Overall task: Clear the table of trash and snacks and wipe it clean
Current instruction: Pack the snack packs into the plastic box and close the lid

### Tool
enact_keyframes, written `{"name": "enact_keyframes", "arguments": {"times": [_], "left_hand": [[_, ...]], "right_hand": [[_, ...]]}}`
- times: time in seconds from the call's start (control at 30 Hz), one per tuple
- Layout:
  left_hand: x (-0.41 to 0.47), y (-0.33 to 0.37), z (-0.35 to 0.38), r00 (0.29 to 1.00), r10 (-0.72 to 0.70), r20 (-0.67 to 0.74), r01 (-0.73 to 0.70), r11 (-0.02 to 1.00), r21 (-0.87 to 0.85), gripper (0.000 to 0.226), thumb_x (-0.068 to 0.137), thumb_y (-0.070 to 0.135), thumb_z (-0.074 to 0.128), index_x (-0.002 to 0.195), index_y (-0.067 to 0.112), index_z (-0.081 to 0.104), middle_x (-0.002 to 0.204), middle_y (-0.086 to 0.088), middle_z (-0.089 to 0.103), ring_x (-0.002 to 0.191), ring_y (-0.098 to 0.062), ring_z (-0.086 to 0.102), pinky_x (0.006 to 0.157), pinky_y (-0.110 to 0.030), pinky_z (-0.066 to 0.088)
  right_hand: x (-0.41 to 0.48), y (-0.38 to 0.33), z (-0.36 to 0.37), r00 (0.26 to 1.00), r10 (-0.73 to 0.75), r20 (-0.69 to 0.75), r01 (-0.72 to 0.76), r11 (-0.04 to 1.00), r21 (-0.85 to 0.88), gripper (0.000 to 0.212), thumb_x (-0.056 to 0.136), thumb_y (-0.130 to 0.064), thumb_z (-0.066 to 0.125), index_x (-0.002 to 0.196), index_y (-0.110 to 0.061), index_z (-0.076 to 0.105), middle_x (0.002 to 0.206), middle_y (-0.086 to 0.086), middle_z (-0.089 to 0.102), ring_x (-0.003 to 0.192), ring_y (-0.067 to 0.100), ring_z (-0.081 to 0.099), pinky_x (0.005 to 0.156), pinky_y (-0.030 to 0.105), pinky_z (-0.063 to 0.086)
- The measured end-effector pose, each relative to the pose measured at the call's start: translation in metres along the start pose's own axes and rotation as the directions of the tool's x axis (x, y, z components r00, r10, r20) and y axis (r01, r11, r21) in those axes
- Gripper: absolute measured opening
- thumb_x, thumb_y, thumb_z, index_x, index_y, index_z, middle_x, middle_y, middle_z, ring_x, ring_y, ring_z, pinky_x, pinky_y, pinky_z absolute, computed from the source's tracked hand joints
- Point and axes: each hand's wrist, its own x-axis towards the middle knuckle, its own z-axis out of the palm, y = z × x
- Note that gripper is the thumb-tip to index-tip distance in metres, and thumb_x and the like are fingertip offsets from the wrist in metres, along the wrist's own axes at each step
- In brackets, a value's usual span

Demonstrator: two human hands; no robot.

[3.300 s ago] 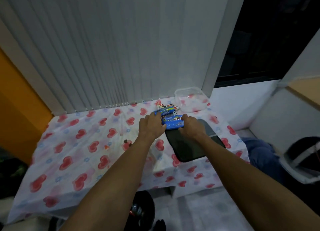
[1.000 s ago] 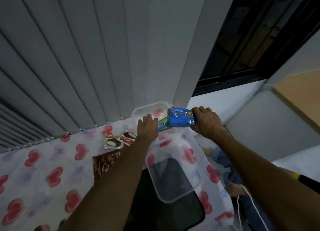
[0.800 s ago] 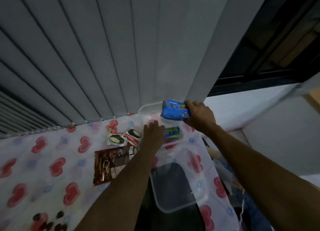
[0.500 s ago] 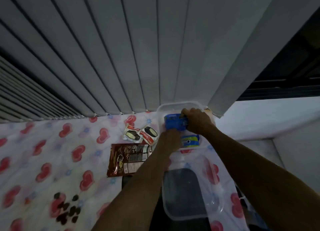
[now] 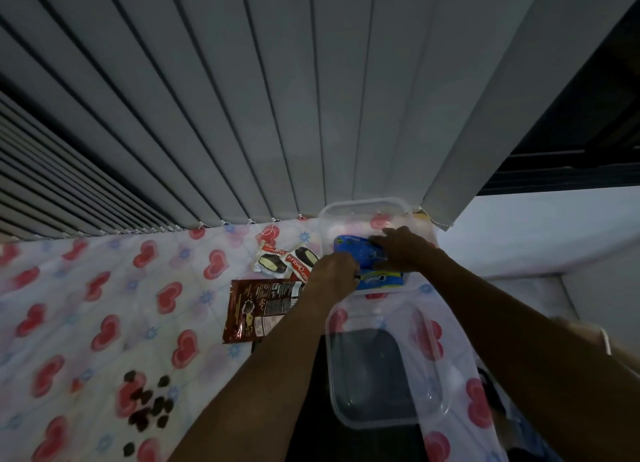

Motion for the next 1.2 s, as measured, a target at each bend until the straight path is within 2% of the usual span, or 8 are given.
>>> {"name": "enact_keyframes", "arguments": {"times": [0.17,0.33,0.43,0.67,0.87,0.97,1.1,1.2], "left_hand": [[-0.009,0.002,-0.004,1.000,0.008,-0.004,-0.008,1.000,0.023,0.026,0.099,0.026,0.057,0.112,0.010,0.073,0.110,-0.010,0.070,0.099,-0.028,0.069,0.090,-0.040,0.056],[-0.016,-0.015,-0.024,0.991,0.004,-0.134,0.007,0.997,0.080,0.030,0.100,0.029,0.057,0.123,0.014,0.069,0.119,-0.010,0.062,0.107,-0.028,0.062,0.093,-0.039,0.049],[-0.023,-0.039,-0.037,0.974,-0.063,-0.217,0.080,0.994,0.069,0.027,0.099,0.030,0.057,0.118,0.017,0.069,0.115,-0.007,0.062,0.103,-0.027,0.063,0.092,-0.041,0.052],[-0.043,-0.123,-0.044,0.941,-0.224,-0.252,0.248,0.967,0.065,0.037,0.094,0.037,0.066,0.124,0.015,0.066,0.124,-0.009,0.063,0.108,-0.027,0.064,0.095,-0.042,0.054],[-0.039,-0.174,-0.031,0.956,-0.248,-0.155,0.252,0.968,0.007,0.055,0.089,0.038,0.070,0.139,0.018,0.055,0.133,-0.012,0.057,0.119,-0.029,0.057,0.100,-0.042,0.050],[-0.030,-0.189,-0.018,0.976,-0.166,-0.137,0.168,0.986,0.005,0.065,0.087,0.042,0.071,0.144,0.018,0.050,0.143,-0.012,0.050,0.129,-0.029,0.050,0.107,-0.044,0.046],[-0.018,-0.197,-0.003,0.995,-0.007,-0.098,0.014,0.997,0.072,0.087,0.082,0.056,0.075,0.154,0.020,0.039,0.168,-0.005,0.025,0.155,-0.025,0.021,0.122,-0.048,0.028],[-0.013,-0.201,-0.001,0.996,0.016,-0.084,-0.007,0.995,0.101,0.082,0.080,0.062,0.074,0.148,0.025,0.047,0.159,-0.001,0.042,0.151,-0.024,0.030,0.118,-0.048,0.032]], "right_hand": [[-0.010,-0.013,-0.001,0.999,0.045,-0.021,-0.046,0.999,-0.024,0.076,0.092,-0.065,0.051,0.155,-0.029,0.028,0.153,0.016,0.035,0.137,0.039,0.036,0.108,0.051,0.041],[-0.010,-0.054,-0.023,0.965,0.013,-0.260,-0.010,1.000,0.012,0.071,0.092,-0.058,0.057,0.149,-0.019,0.037,0.145,0.020,0.045,0.132,0.041,0.044,0.104,0.051,0.045],[-0.003,-0.089,-0.038,0.933,-0.045,-0.358,0.059,0.998,0.029,0.062,0.092,-0.051,0.058,0.141,-0.015,0.043,0.131,0.018,0.055,0.114,0.036,0.055,0.090,0.044,0.052],[0.012,-0.164,-0.040,0.909,-0.074,-0.409,0.117,0.990,0.080,0.058,0.090,-0.036,0.065,0.137,-0.010,0.044,0.127,0.018,0.056,0.113,0.034,0.054,0.084,0.043,0.052],[0.037,-0.203,-0.017,0.961,0.024,-0.276,0.026,0.984,0.175,0.060,0.093,-0.031,0.062,0.143,-0.011,0.035,0.130,0.019,0.053,0.115,0.033,0.055,0.090,0.044,0.051],[0.047,-0.205,0.002,0.969,0.120,-0.214,-0.058,0.960,0.274,0.070,0.092,-0.031,0.064,0.148,-0.009,0.028,0.134,0.021,0.052,0.121,0.035,0.054,0.099,0.047,0.050],[0.060,-0.206,0.023,0.979,0.158,-0.130,-0.122,0.961,0.247,0.097,0.089,-0.043,0.067,0.156,-0.004,0.008,0.145,0.028,0.043,0.132,0.042,0.046,0.111,0.053,0.039],[0.066,-0.211,0.030,0.972,0.179,-0.152,-0.144,0.966,0.216,0.096,0.090,-0.046,0.065,0.155,-0.005,0.009,0.143,0.027,0.045,0.130,0.040,0.049,0.108,0.051,0.041]]}}
